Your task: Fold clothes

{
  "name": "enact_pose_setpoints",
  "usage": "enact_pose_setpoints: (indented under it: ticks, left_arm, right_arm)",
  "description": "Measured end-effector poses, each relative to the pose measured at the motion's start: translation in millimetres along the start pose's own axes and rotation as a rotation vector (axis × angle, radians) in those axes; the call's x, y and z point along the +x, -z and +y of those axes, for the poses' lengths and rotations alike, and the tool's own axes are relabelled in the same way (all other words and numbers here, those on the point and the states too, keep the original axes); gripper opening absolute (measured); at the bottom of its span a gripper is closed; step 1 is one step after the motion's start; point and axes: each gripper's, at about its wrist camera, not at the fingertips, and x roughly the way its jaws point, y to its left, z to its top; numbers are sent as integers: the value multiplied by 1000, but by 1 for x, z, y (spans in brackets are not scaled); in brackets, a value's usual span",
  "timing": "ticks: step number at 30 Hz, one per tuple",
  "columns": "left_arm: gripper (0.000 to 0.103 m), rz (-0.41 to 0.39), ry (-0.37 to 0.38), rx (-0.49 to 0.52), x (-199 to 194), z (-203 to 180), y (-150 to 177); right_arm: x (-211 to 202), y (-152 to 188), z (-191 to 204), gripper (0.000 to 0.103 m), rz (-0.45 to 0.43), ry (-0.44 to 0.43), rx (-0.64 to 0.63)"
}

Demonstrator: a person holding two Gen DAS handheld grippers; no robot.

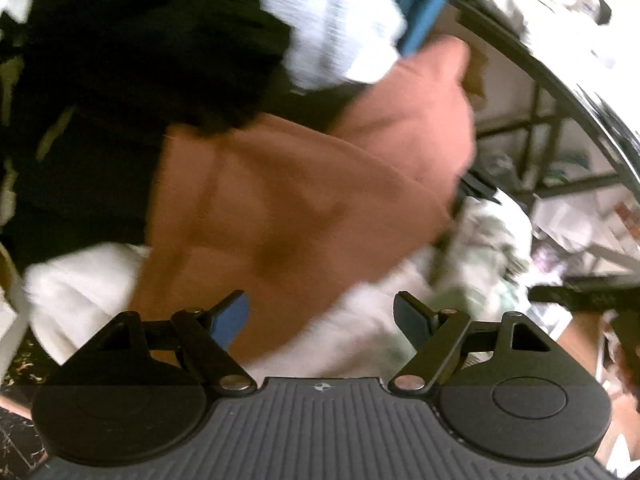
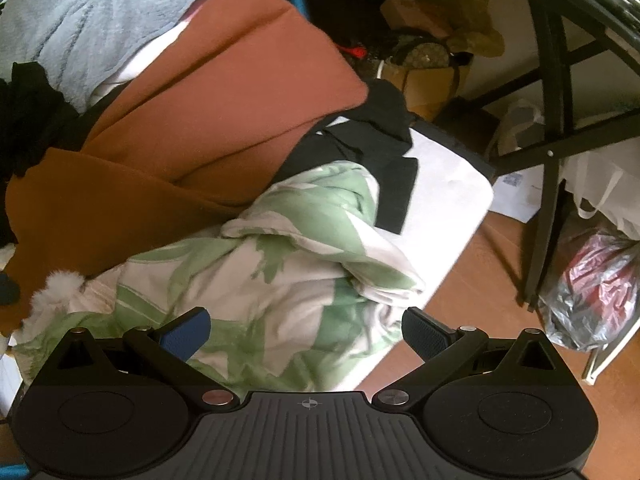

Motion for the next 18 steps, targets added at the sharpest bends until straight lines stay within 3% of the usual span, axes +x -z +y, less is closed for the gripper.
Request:
enact_pose_setpoints:
  ticks: [9, 15, 17, 18]
  left_arm:
    - [81, -46, -41, -13, 28, 41, -31]
    - [80, 7, 38, 74, 40, 36, -27]
    - [73, 19, 50, 99, 37, 34, -22]
    - [60, 40, 82, 81, 34, 36, -21]
  right_arm:
    - [15, -13, 25, 102, 10, 13, -18]
    - [24, -17, 35, 102, 15, 22, -9]
    - [26, -17, 37, 102, 17, 24, 2]
    - [27, -17, 37, 102, 19, 26, 7]
